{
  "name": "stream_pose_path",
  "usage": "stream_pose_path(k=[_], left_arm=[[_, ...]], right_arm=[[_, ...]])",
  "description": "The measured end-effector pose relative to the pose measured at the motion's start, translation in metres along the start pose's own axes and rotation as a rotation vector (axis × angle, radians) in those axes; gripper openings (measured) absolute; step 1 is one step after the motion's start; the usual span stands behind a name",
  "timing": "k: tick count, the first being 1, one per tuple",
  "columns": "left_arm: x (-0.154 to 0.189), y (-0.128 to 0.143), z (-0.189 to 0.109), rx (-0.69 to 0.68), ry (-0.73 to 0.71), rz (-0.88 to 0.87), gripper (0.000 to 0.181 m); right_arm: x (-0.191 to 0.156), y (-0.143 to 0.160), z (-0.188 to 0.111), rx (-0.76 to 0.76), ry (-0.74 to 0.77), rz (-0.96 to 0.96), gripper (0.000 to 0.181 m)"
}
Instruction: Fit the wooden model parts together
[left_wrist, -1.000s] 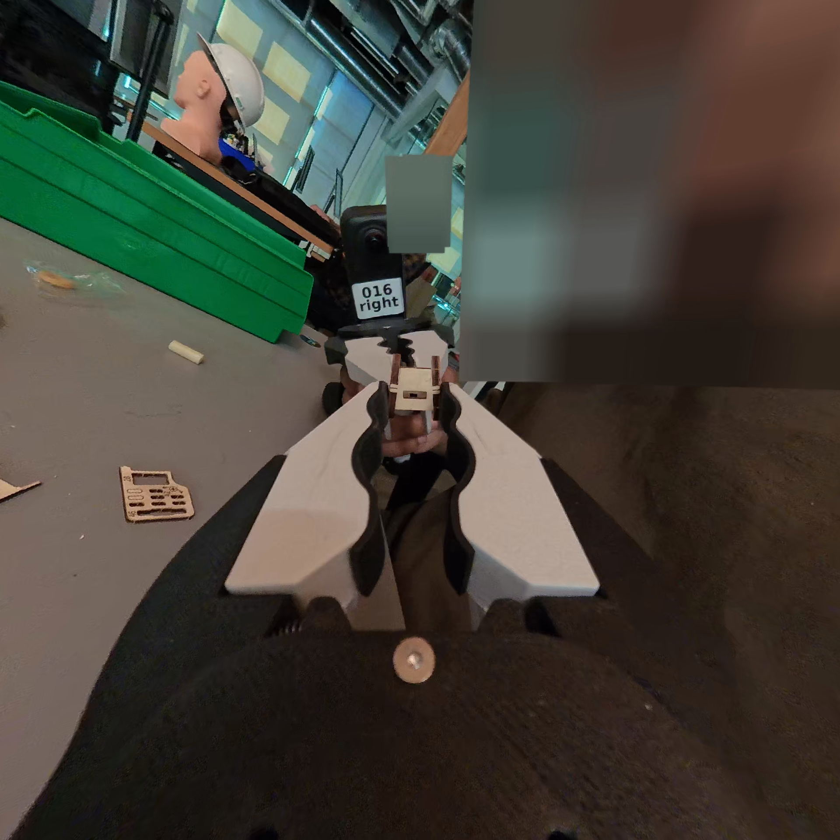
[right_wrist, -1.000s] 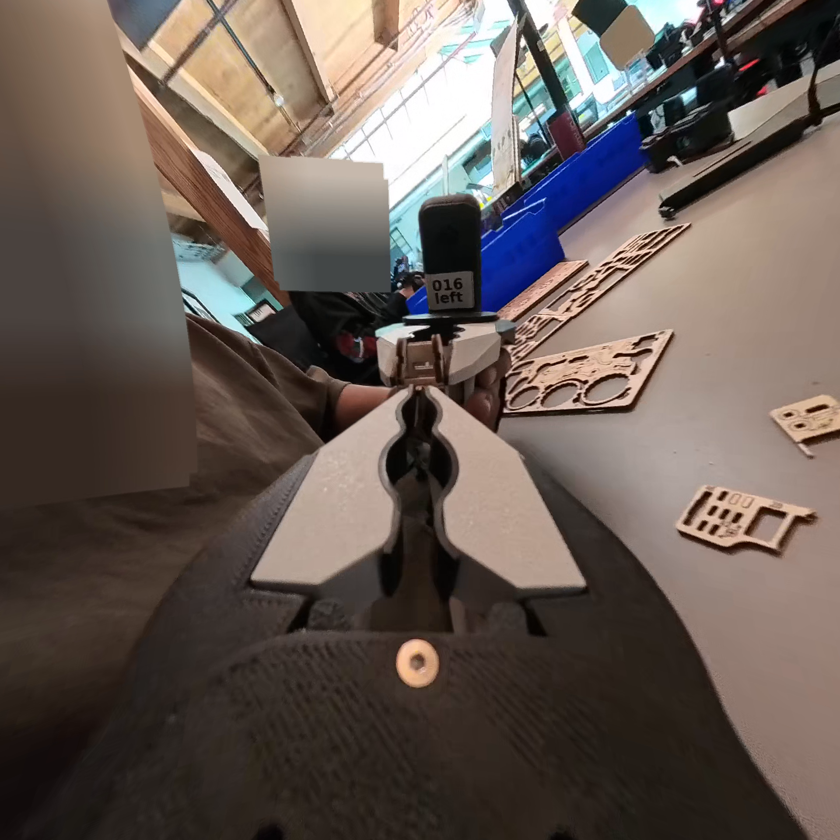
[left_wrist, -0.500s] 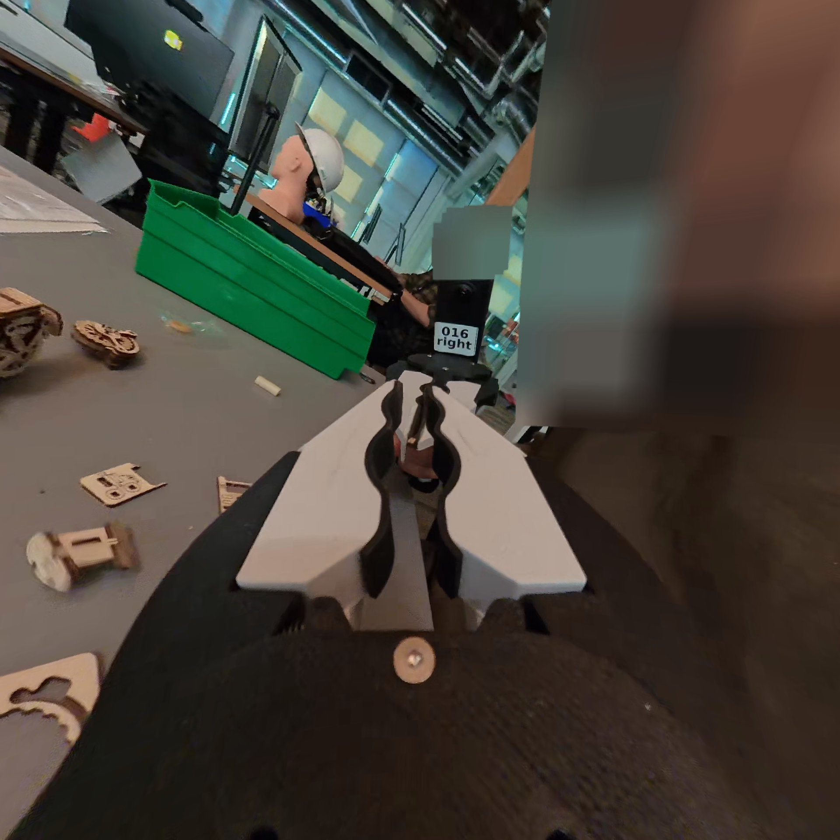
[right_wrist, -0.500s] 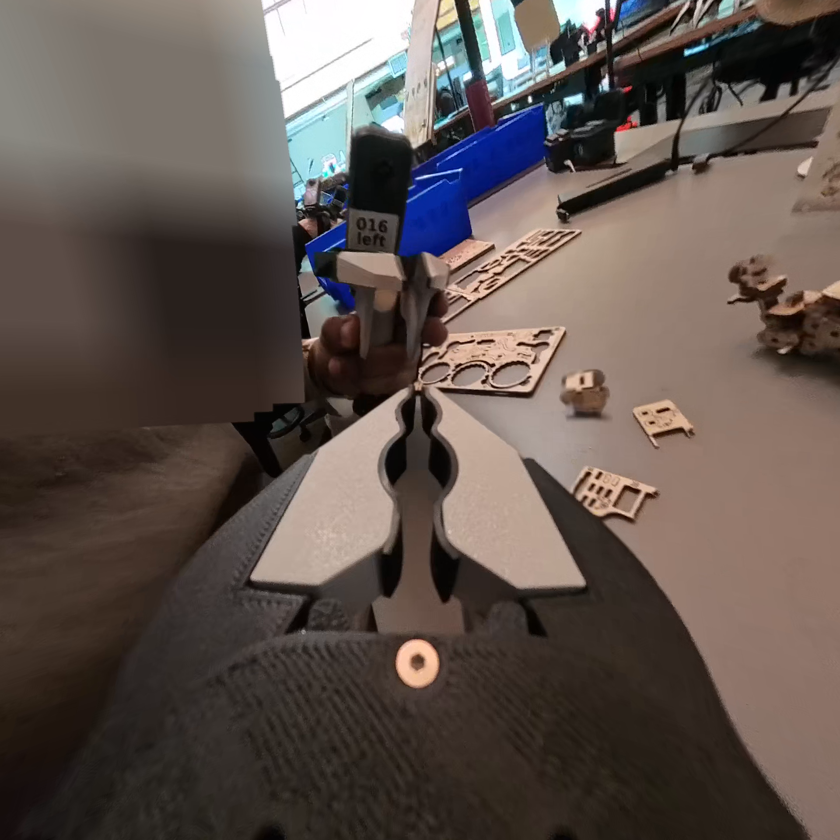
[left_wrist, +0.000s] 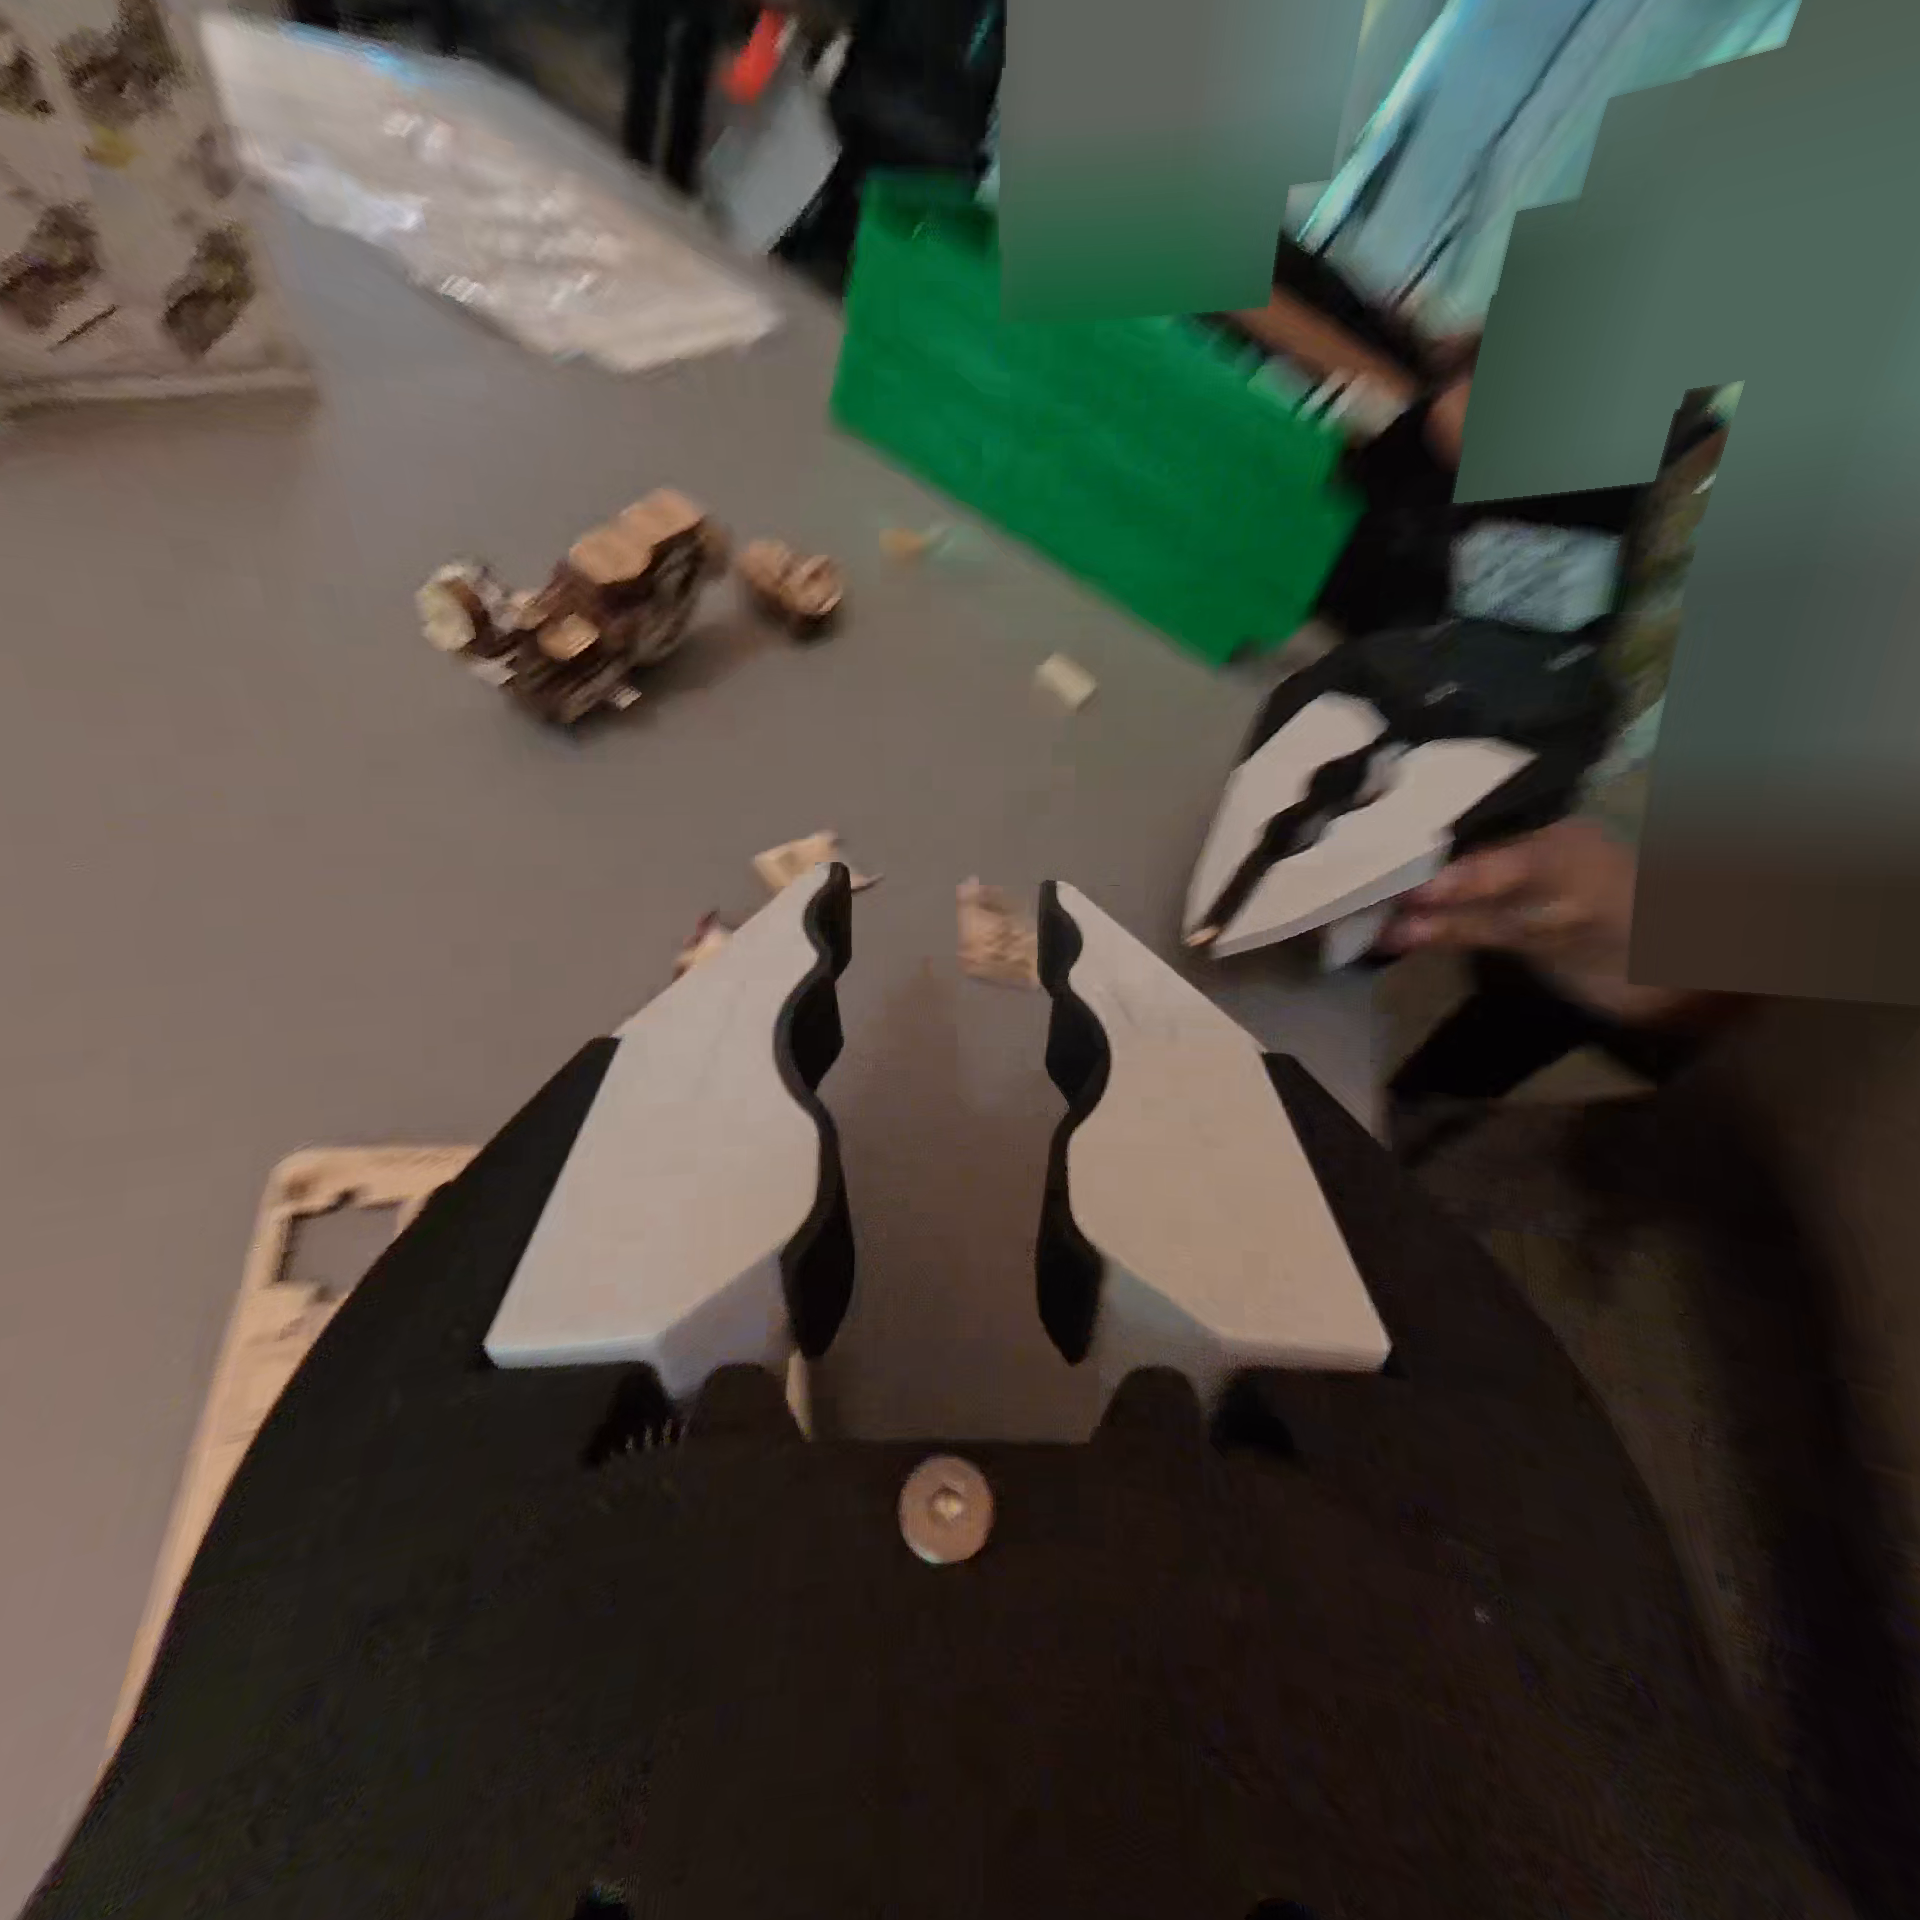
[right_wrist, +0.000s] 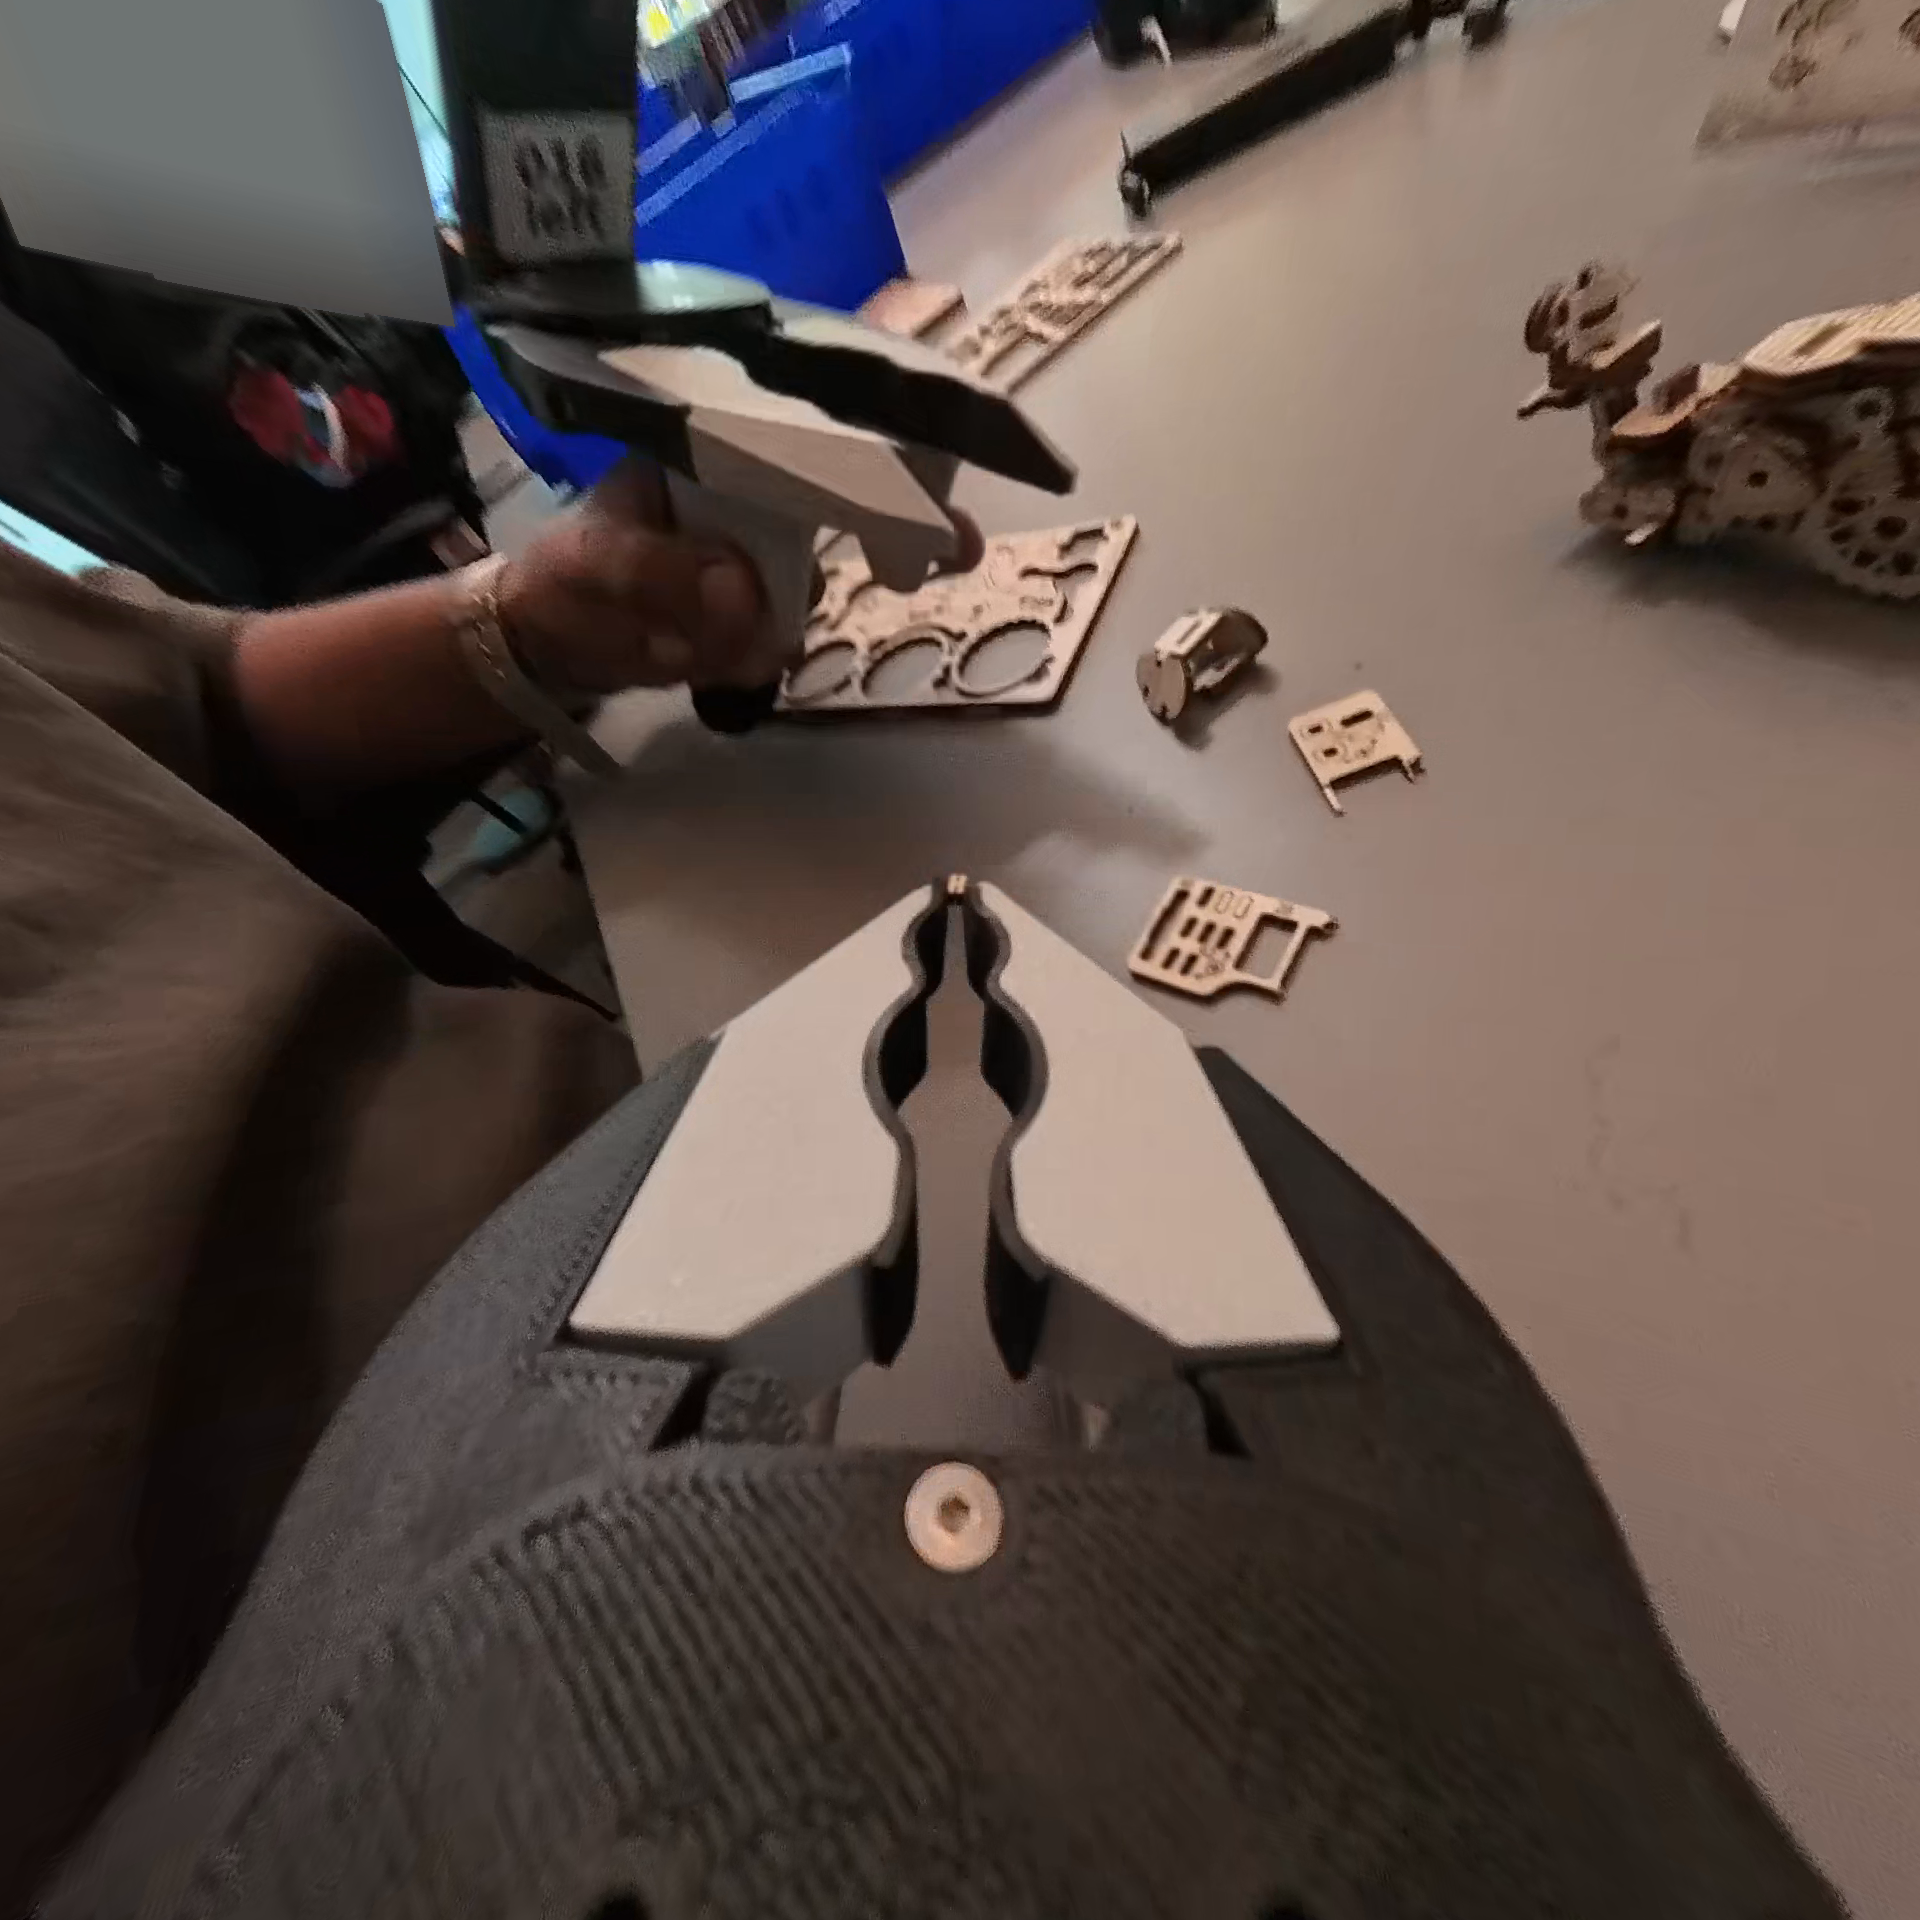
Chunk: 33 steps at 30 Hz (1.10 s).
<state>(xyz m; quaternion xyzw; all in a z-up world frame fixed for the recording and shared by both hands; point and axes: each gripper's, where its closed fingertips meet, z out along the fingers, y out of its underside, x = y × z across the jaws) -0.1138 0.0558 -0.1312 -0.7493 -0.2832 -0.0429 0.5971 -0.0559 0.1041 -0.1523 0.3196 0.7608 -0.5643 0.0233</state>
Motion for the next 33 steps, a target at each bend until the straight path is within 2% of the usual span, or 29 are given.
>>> stream_pose_path(k=[2, 4, 7, 8, 10, 13, 16, 26, 33], left_arm=[[-0.021, 0.018, 0.007, -0.131, -0.149, 0.102, 0.045], [-0.035, 0.031, 0.013, -0.248, -0.24, 0.188, 0.05], [-0.043, 0.044, 0.022, -0.366, -0.282, 0.255, 0.056], [-0.046, 0.046, 0.024, -0.396, -0.293, 0.258, 0.058], [-0.05, 0.043, 0.026, -0.413, -0.31, 0.273, 0.06], [-0.053, 0.04, 0.028, -0.45, -0.299, 0.316, 0.061], [-0.053, 0.043, 0.031, -0.497, -0.245, 0.368, 0.06], [-0.051, 0.049, 0.032, -0.541, -0.141, 0.421, 0.031], [-0.053, 0.049, 0.03, -0.539, -0.117, 0.406, 0.027]], right_arm=[[0.005, 0.008, 0.004, -0.054, 0.036, -0.024, 0.001], [0.01, 0.016, 0.006, -0.104, 0.073, -0.039, 0.001], [0.022, 0.022, 0.006, -0.149, 0.146, -0.057, 0.002], [0.025, 0.024, 0.006, -0.166, 0.163, -0.053, 0.01], [0.028, 0.028, 0.006, -0.19, 0.169, -0.037, 0.033], [0.029, 0.027, 0.003, -0.176, 0.159, -0.015, 0.047], [0.028, 0.019, -0.002, -0.119, 0.128, 0.021, 0.047], [0.033, 0.0, -0.014, 0.022, 0.033, 0.176, 0.041], [0.036, -0.006, -0.015, 0.063, -0.023, 0.259, 0.039]])
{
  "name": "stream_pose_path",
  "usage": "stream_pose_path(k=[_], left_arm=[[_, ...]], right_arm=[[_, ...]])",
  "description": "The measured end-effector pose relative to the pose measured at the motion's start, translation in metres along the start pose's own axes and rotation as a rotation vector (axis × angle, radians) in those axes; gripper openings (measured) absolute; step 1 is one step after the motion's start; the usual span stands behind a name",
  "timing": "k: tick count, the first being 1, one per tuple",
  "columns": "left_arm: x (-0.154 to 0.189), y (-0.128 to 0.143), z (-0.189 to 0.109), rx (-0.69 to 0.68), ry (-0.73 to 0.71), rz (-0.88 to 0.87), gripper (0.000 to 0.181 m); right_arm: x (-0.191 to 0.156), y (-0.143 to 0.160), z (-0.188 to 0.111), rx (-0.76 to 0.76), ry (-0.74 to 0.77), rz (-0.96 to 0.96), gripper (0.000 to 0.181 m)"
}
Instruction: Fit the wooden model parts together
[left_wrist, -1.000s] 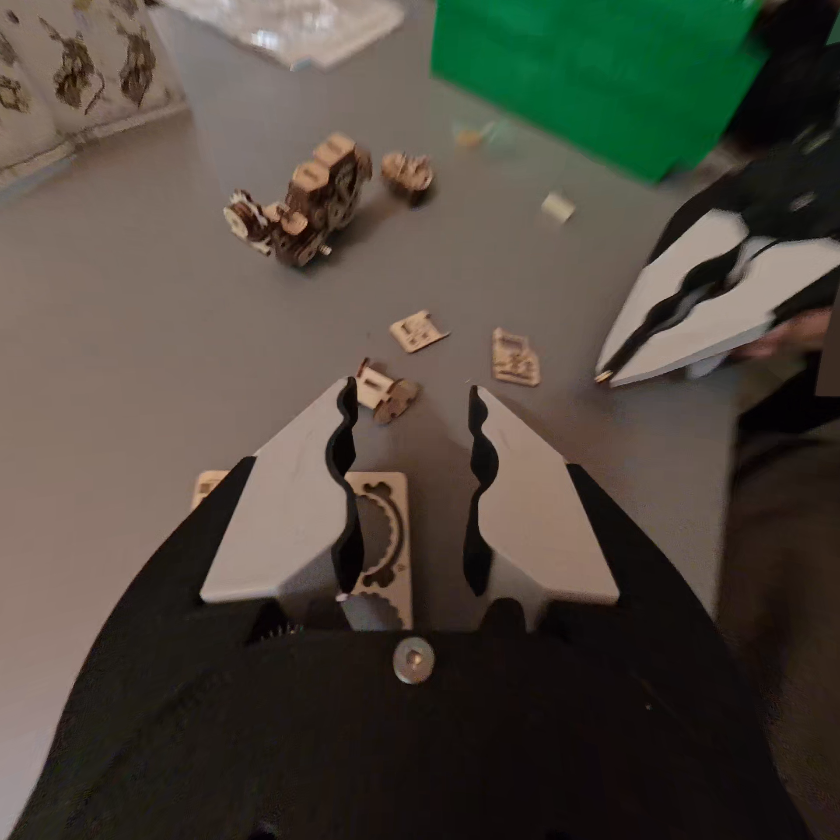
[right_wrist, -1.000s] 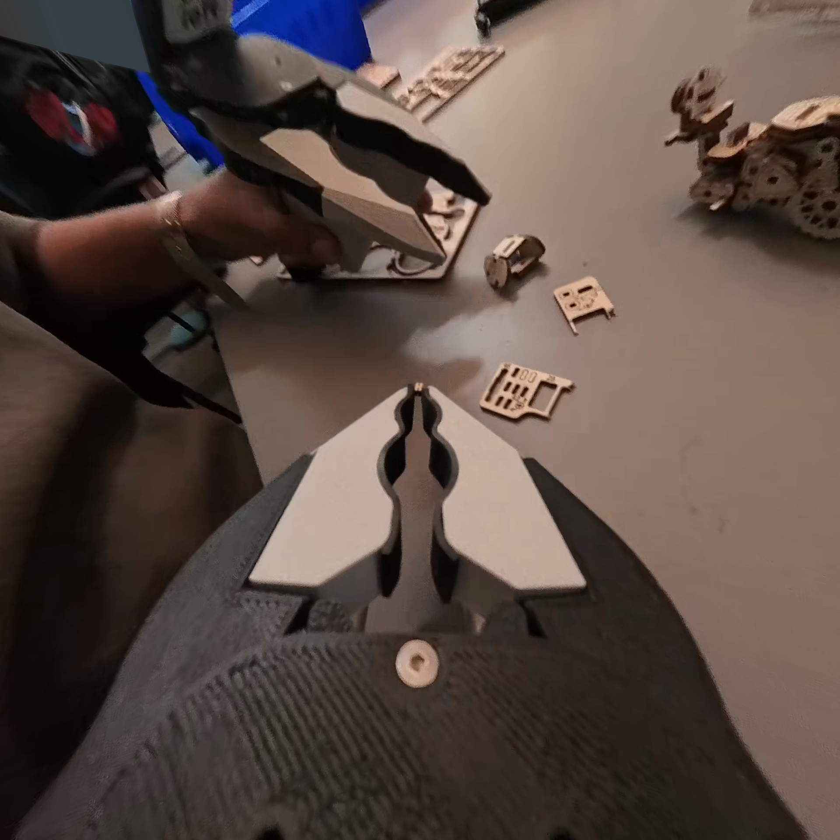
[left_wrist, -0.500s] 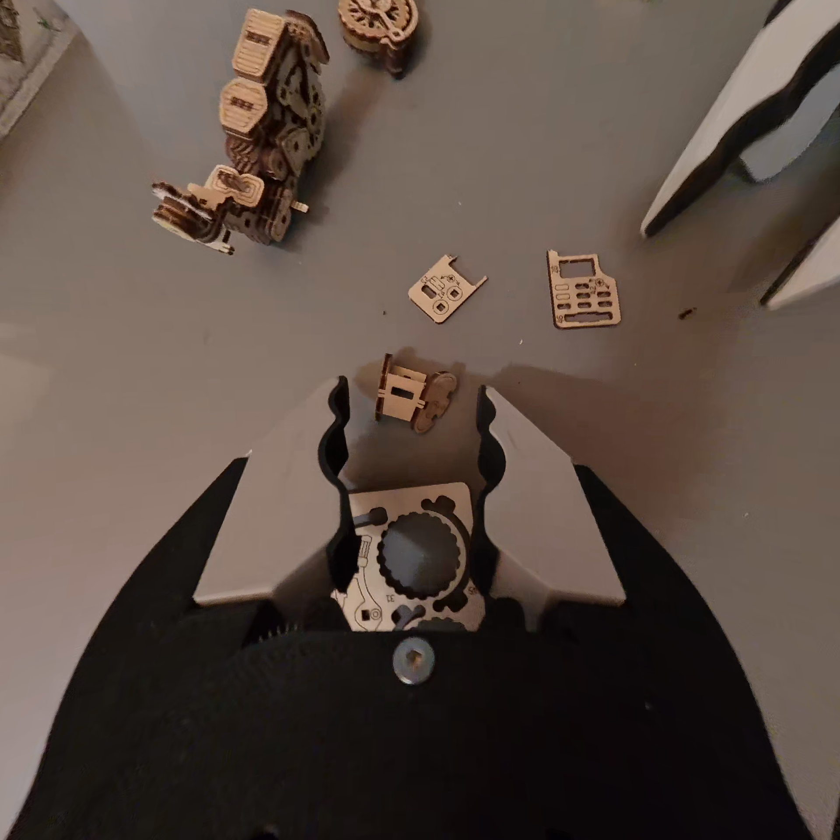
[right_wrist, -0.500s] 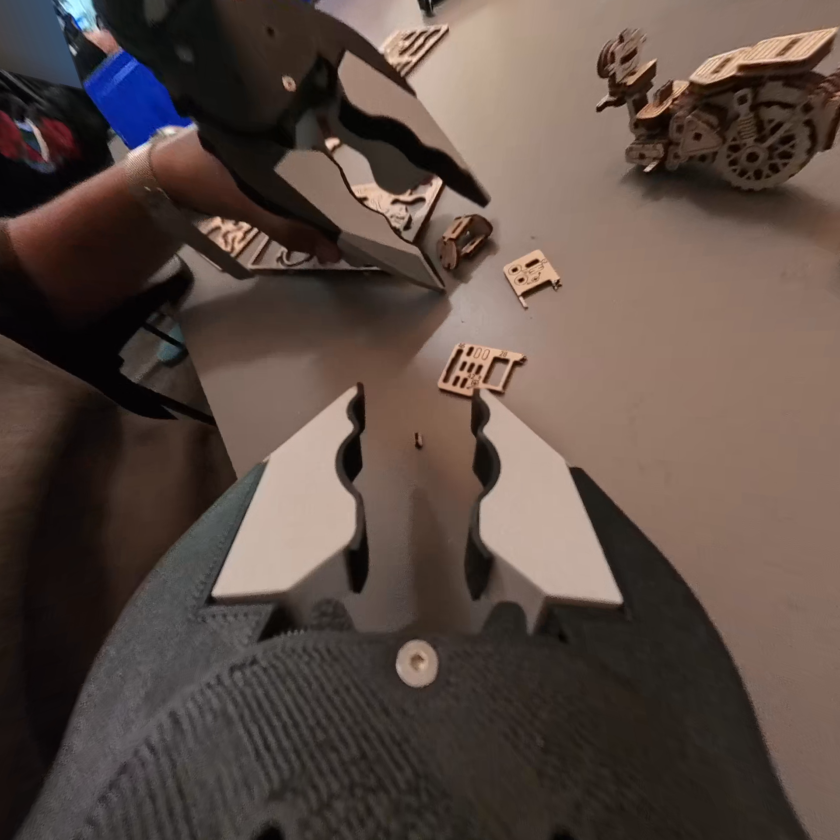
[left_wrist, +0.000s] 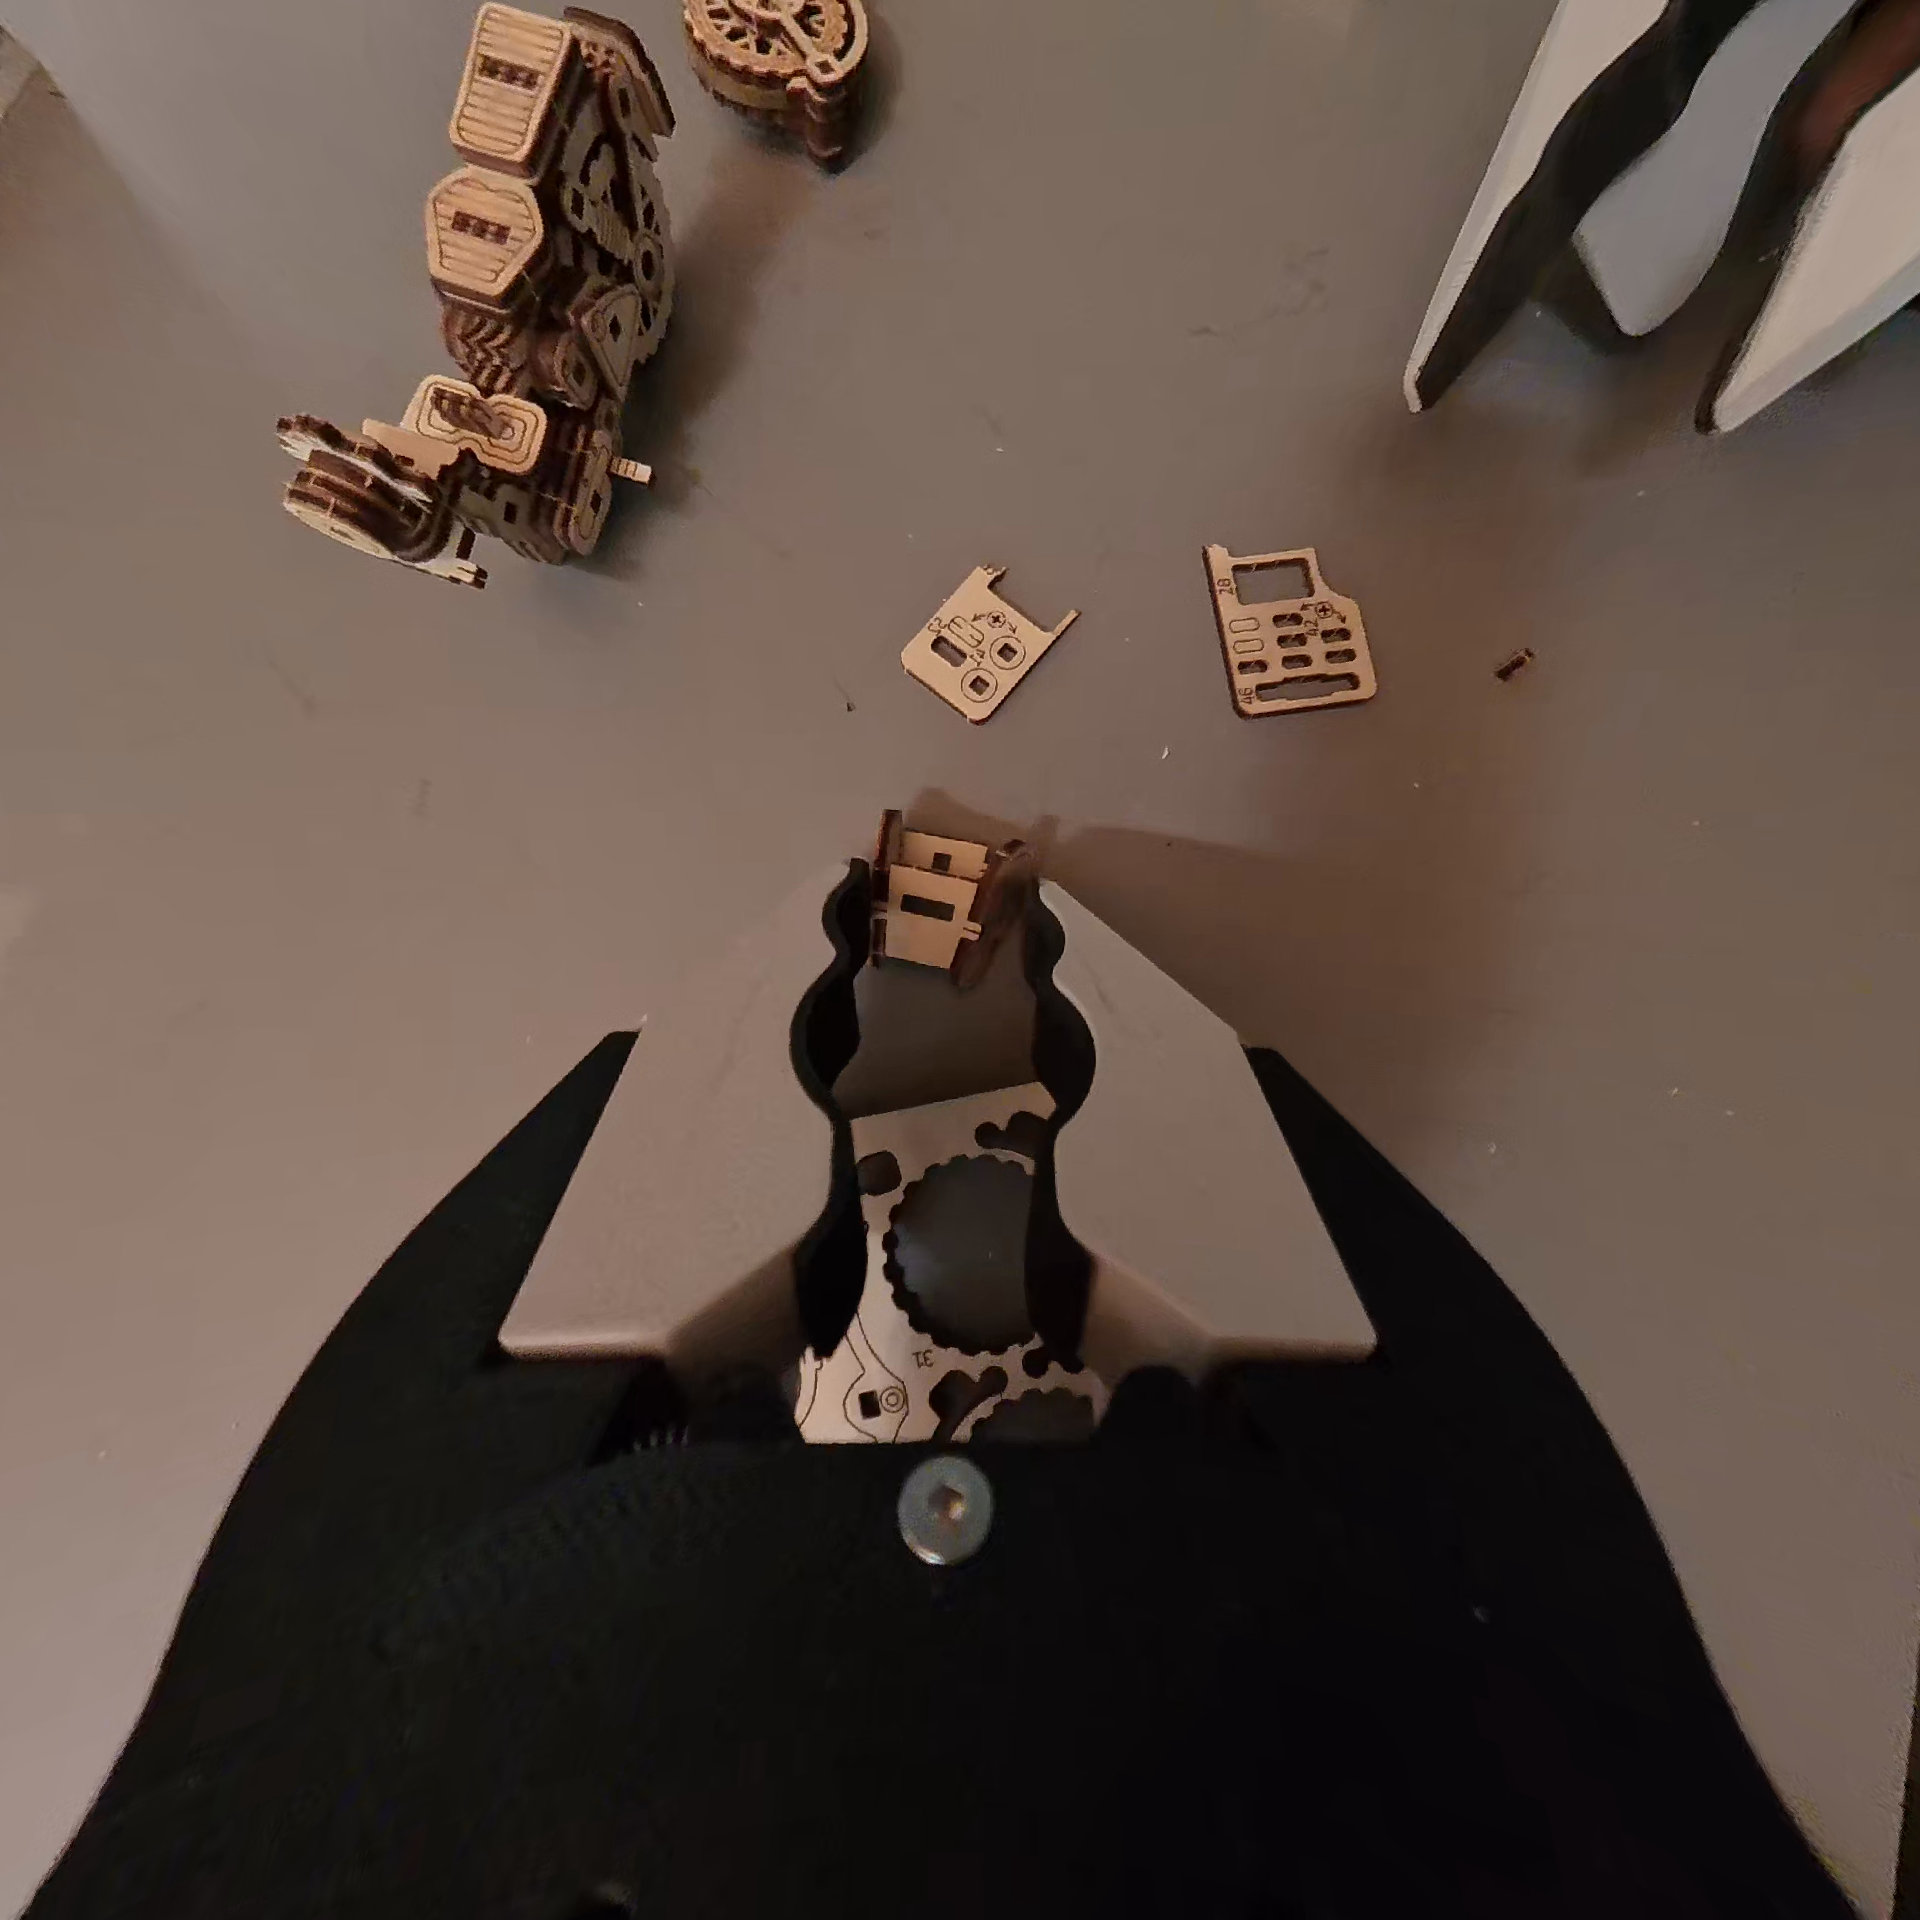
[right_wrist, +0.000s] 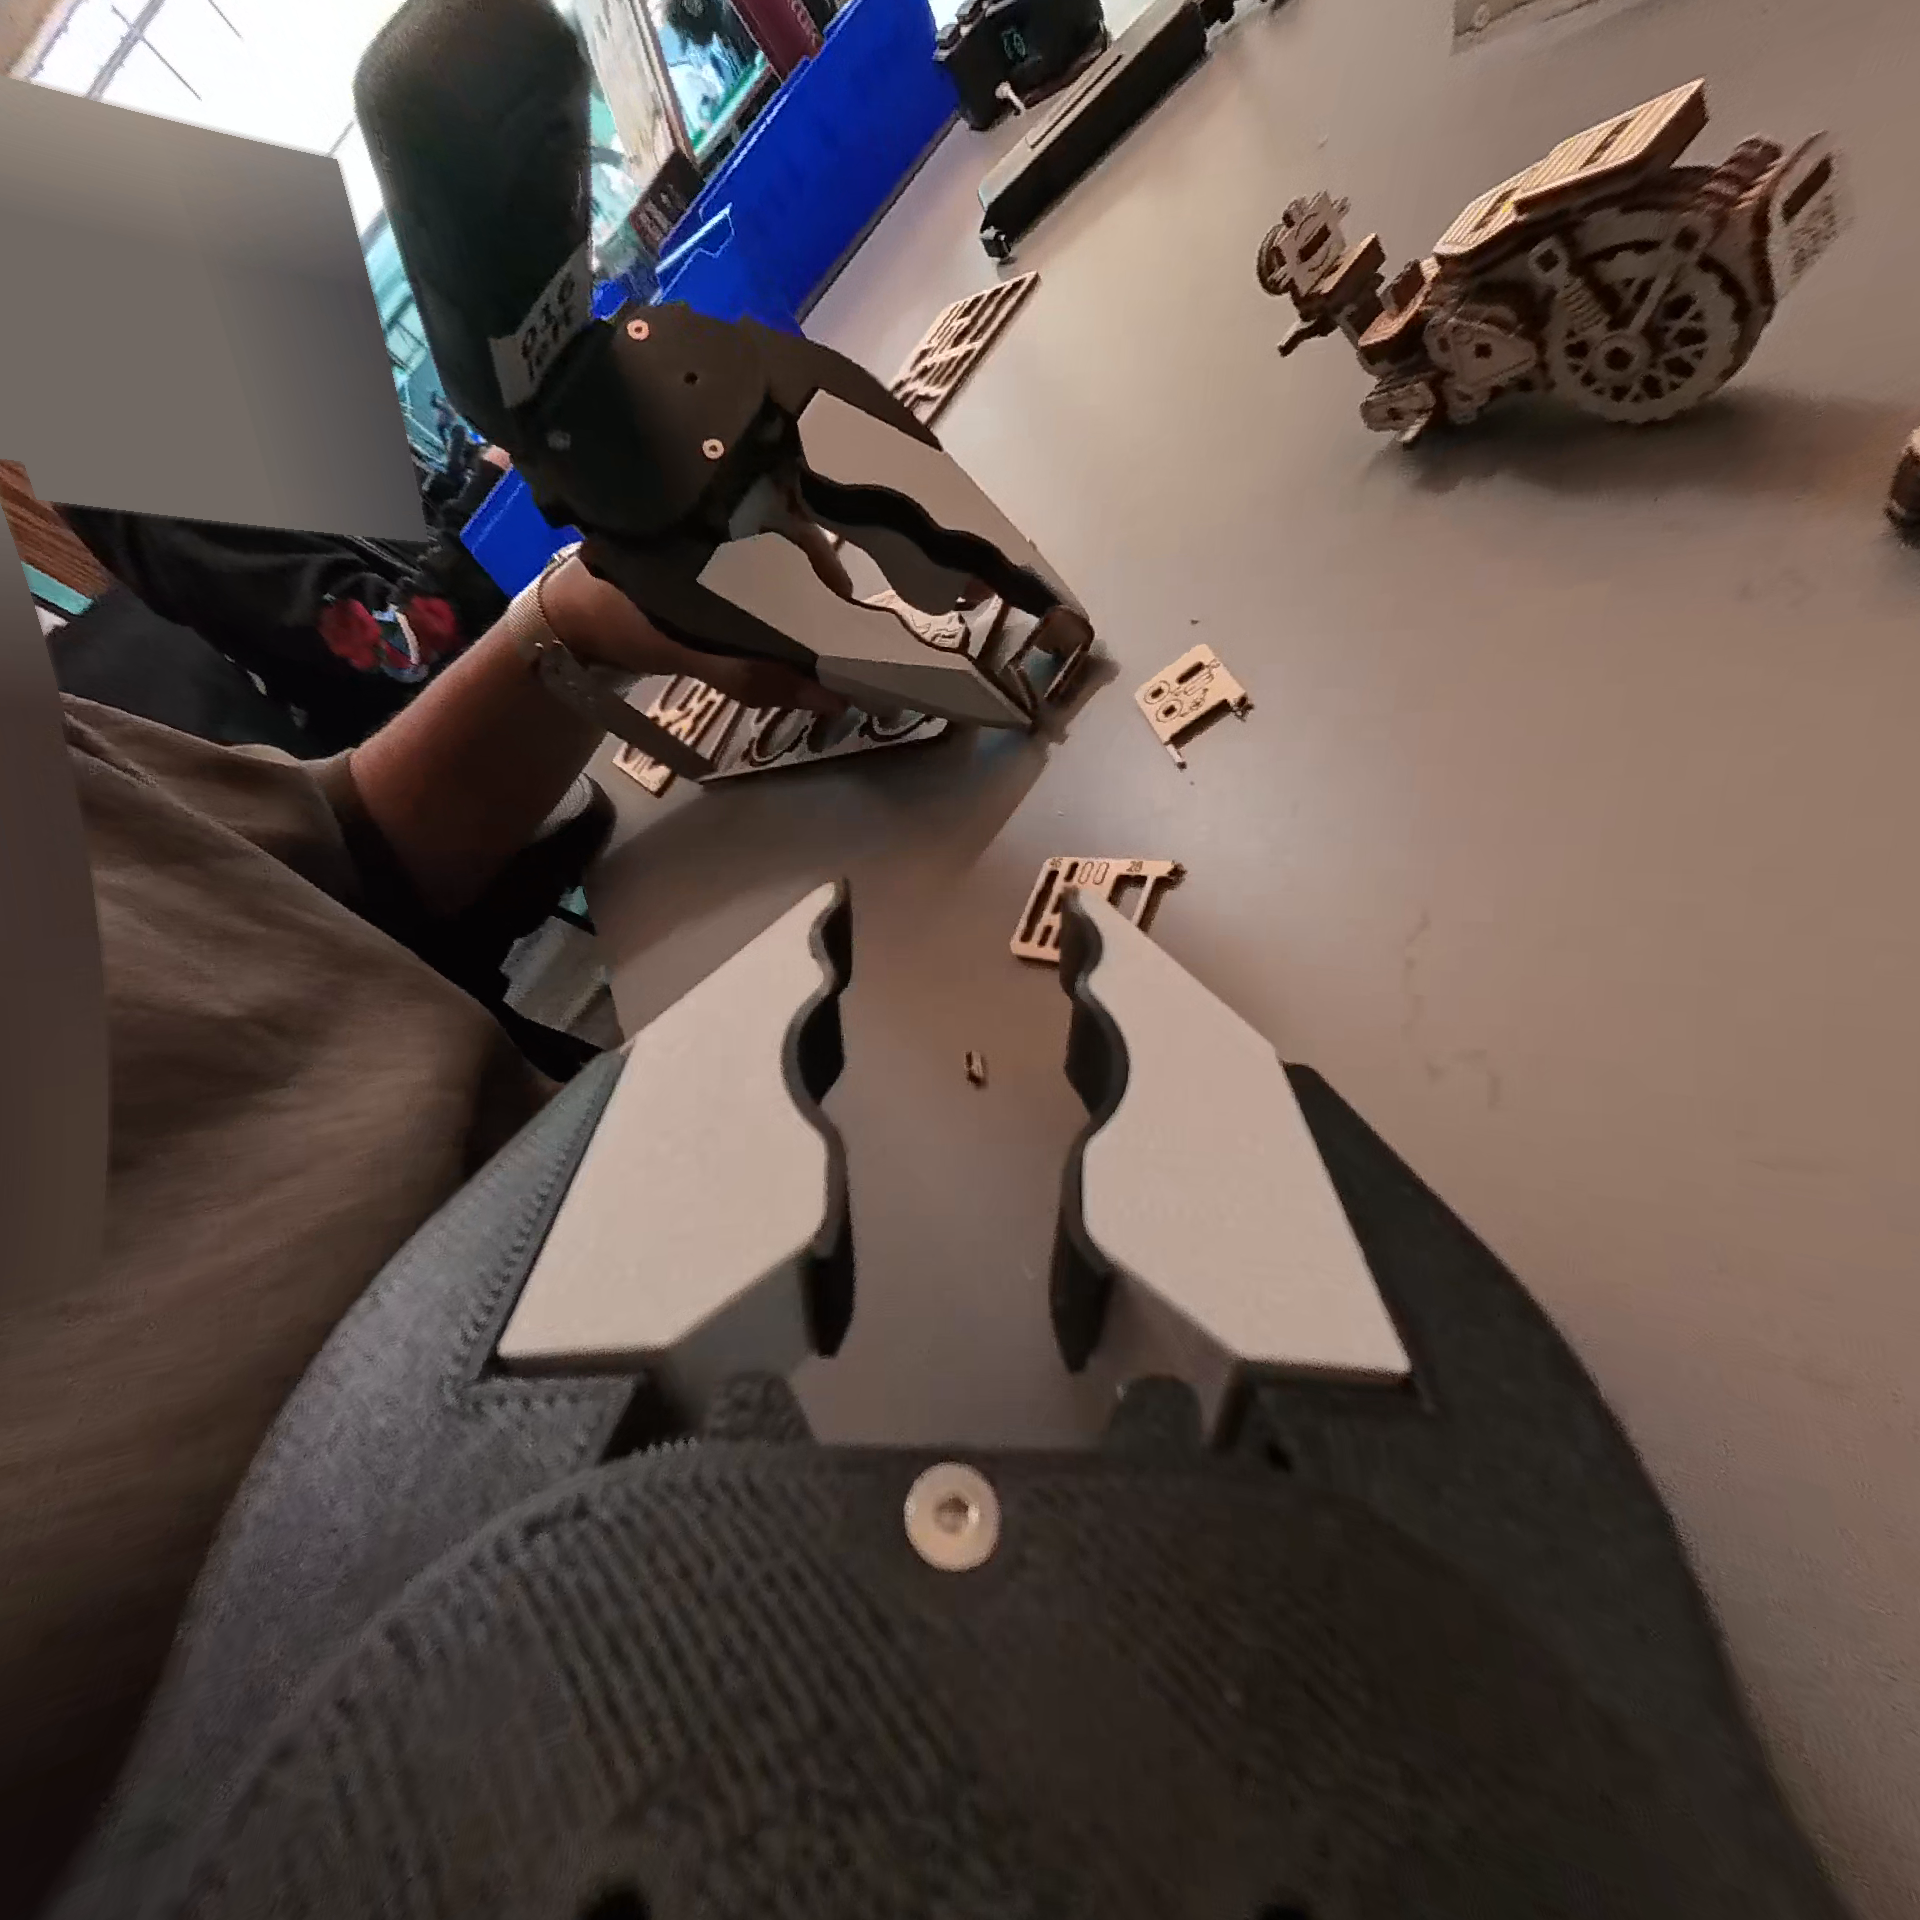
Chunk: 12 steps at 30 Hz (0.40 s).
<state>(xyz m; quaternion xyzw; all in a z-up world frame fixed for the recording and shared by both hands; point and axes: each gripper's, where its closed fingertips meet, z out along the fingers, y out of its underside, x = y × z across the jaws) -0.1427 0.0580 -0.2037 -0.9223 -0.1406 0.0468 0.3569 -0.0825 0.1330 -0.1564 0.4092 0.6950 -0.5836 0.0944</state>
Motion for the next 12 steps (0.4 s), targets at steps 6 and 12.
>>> stream_pose_path(k=[6, 12], left_arm=[[-0.0006, 0.0001, -0.0001, 0.011, 0.009, -0.002, 0.027], [0.0007, 0.0006, -0.0007, 0.031, 0.013, 0.035, 0.022]], right_arm=[[0.0013, -0.005, 0.0013, 0.024, -0.045, 0.064, 0.037], [0.0025, -0.008, 0.0021, 0.038, -0.064, 0.093, 0.037]])
